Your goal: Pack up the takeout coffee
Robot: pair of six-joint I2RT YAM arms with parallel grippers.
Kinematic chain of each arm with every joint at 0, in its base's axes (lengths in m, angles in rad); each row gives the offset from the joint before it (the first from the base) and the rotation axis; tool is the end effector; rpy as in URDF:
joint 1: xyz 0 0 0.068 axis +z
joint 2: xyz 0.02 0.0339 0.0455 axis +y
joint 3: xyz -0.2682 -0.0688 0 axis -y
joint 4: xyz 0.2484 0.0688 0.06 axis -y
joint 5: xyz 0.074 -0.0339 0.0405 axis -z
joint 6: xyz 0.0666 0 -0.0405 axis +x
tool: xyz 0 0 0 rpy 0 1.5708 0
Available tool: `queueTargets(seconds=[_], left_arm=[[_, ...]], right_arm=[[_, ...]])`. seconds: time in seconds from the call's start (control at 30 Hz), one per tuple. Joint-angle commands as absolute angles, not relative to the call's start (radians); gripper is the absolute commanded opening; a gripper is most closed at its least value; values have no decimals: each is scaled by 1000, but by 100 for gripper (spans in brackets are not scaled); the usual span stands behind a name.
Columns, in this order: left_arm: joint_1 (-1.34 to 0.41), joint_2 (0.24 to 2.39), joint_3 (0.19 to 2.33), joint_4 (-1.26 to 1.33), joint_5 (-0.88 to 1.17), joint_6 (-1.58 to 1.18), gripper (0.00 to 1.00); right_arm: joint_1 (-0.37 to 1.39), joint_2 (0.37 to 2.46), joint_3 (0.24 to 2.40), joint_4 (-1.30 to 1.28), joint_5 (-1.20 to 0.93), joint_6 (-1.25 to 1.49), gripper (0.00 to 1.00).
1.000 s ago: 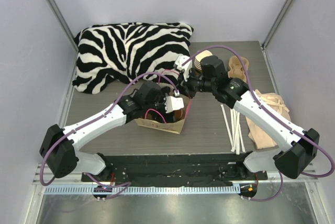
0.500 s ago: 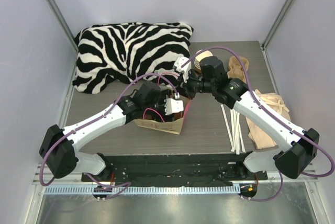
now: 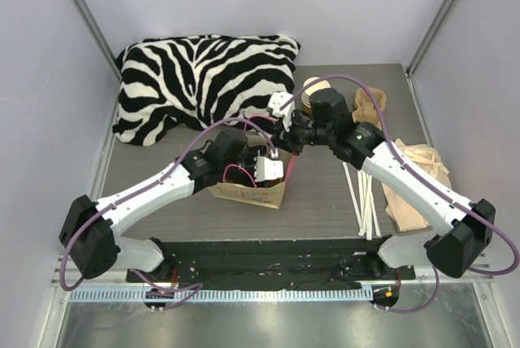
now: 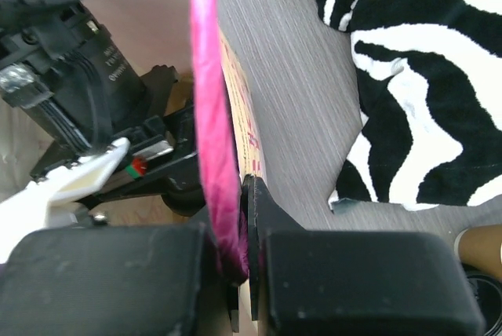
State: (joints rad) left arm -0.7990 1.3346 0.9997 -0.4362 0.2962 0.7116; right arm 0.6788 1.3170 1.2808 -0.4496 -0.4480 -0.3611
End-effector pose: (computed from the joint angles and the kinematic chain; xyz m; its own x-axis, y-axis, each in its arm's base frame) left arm 0.2025 -0.2359 0.2533 0.1749 0.7159 -0.6759 0.9471 0.0654 0.3143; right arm 0.2322 0.2244 0.3615 -0.0347 -0.4371 -0.8987 -0.9367 0.3277 -0.1232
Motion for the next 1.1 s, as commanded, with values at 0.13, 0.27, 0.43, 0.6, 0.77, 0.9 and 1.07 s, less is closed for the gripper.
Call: queueTargets(seconds=[0.13, 0.27, 0.43, 0.6, 0.77, 0.9, 1.07], left_arm=[[-833, 1232, 953, -347, 281, 811, 36], [-836, 1218, 963, -342, 279, 827, 35], [-834, 1218, 985, -367, 287, 841, 34], [-834, 1262, 1026, -449, 308, 827, 29], [-834, 1295, 1057, -488, 295, 824, 22], [-836, 1266, 1048, -486, 293, 853, 21], [-842, 1210, 1046, -506, 276, 893, 21]], right_arm=[[684, 1279, 1278, -400, -425, -440, 1], [686, 1279, 1278, -390, -405, -465, 1], [686, 1275, 1281, -380, -405, -483, 1], [686, 1269, 1284, -377, -413, -506, 1], [695, 1259, 1289, -382, -417, -541, 1], [699, 1261, 1290, -391, -402, -563, 1], [699, 1262, 1282, -402, -387, -575, 1]])
